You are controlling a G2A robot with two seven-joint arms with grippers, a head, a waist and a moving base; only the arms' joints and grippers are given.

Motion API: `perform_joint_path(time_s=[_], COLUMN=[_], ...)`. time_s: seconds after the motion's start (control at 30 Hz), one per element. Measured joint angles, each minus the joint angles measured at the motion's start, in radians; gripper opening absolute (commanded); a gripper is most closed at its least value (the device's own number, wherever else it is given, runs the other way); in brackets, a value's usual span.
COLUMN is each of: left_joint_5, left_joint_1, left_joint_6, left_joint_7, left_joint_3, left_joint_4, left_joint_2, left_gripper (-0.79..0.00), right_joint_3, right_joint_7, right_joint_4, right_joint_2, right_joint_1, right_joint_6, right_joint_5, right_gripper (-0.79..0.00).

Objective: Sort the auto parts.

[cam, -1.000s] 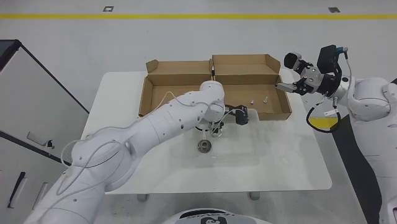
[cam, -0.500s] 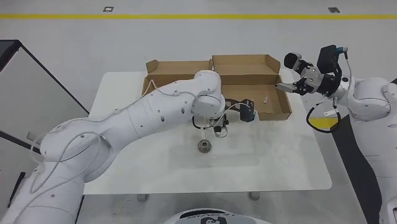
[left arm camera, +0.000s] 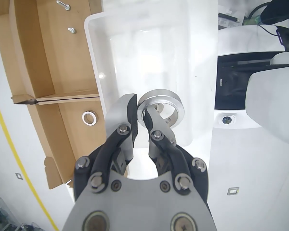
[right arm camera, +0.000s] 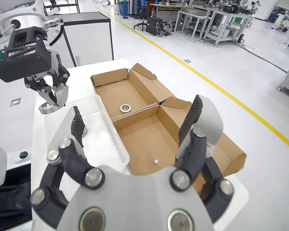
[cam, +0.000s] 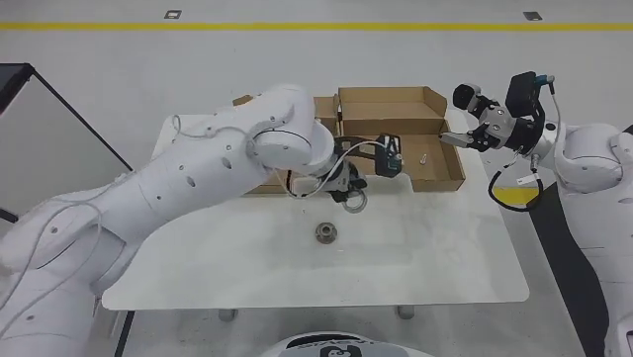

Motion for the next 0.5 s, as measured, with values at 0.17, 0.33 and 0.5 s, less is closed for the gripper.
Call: perform_joint_path(time_s=[0.17, 0.33, 0.5], left_joint_5=[-0.022, -0.057, -0.116], left_joint_1=[0.049, 0.106, 0.171], left_joint_6=[-0.012, -0.034, -0.079], left_joint_7=[0.012, 0.034, 0.08], left_joint_3=[-0.075, -0.158, -0.258], left_joint_4=[-0.062, -0.117, -0.143], left_joint_2=[0.051, 0.097, 0.139], left_gripper=[-0.785, -0.785, -0.785], right_joint_3=[0.0, 0.0, 0.0], right_joint_7=[0.0, 0.0, 0.0], right_joint_4=[0.0, 0.0, 0.0], right_joint_2=[0.0, 0.0, 0.0], right_joint_1=[0.0, 0.0, 0.0], right_joint_6=[0.0, 0.0, 0.0], right_joint_5=[0.0, 0.0, 0.0], right_gripper=[0.0, 0.0, 0.0])
